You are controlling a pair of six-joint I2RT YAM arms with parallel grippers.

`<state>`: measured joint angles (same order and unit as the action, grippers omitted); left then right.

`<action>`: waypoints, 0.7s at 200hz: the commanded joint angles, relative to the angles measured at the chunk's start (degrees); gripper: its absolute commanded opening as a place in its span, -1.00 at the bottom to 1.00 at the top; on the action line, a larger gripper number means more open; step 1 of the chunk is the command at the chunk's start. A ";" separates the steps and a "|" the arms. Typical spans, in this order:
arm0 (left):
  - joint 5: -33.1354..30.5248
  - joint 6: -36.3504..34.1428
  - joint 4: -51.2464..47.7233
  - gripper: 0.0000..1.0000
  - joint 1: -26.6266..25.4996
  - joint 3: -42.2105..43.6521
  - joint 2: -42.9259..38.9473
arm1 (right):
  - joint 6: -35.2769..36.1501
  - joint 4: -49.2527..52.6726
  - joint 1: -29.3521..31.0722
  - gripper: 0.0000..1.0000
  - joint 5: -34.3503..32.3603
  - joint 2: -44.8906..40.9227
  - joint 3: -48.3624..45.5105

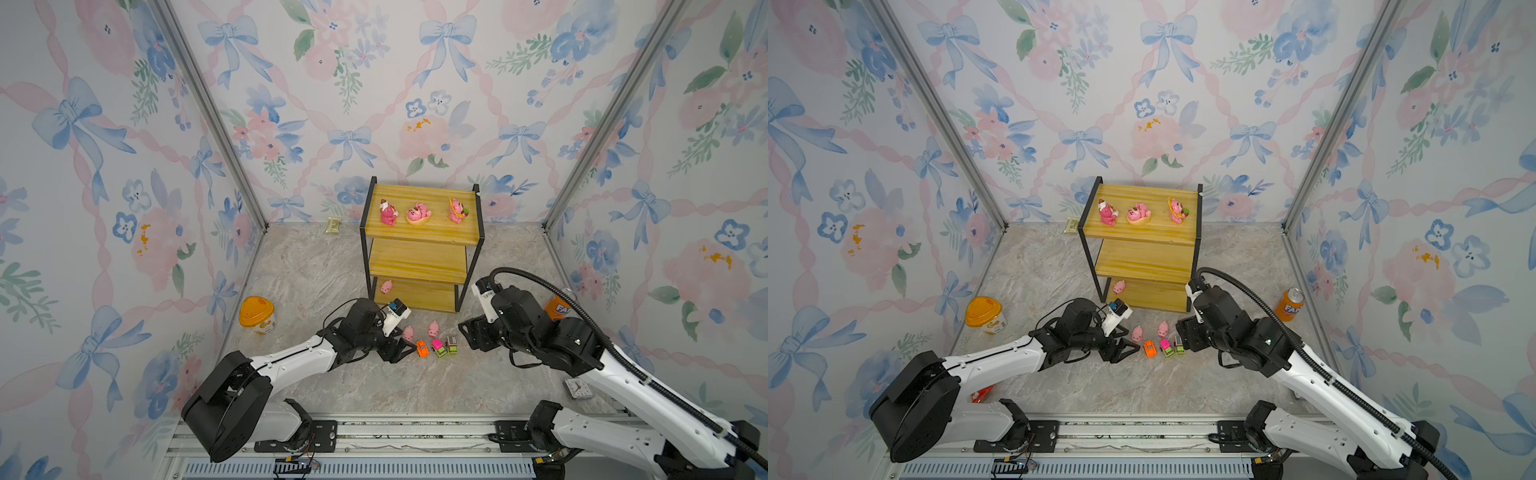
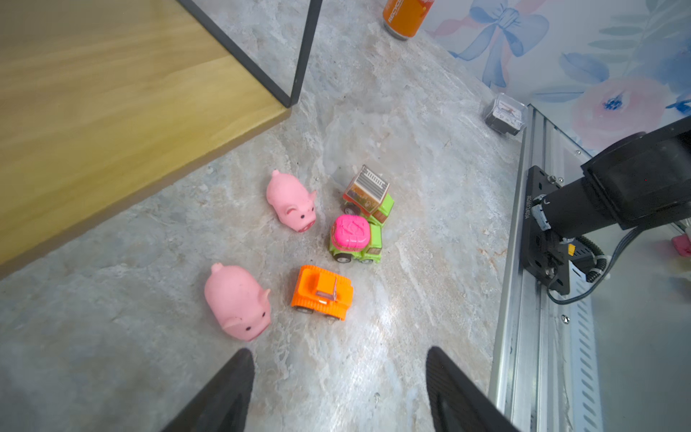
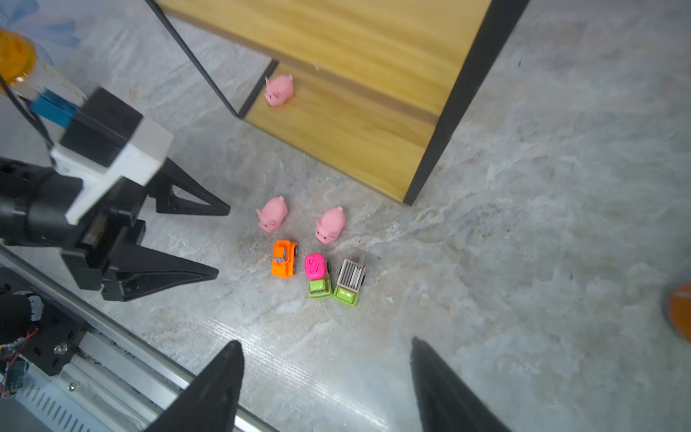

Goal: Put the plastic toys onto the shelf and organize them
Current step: 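Lower the right gripper down to the toy cars on the floor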

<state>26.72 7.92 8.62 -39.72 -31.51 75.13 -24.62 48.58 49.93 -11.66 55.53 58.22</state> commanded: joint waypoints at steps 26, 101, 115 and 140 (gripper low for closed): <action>-3.31 3.49 -0.32 0.48 -1.38 2.95 -2.99 | -10.79 -4.83 3.24 0.47 -7.46 0.67 -8.83; -4.48 5.34 0.91 0.50 -2.20 3.03 -1.97 | -16.34 -15.47 2.98 0.20 -3.66 5.73 -19.54; -4.48 5.58 1.21 0.50 -2.35 3.09 -1.58 | -16.03 -16.27 2.97 0.14 -3.54 7.30 -20.06; -4.48 5.66 1.67 0.50 -2.46 3.15 -0.98 | -16.18 -17.66 2.89 0.06 -4.05 9.43 -20.82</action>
<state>22.68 12.78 9.19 -41.89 -28.75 73.10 -39.86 34.09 52.66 -15.64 63.55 38.44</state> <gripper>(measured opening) 0.749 0.541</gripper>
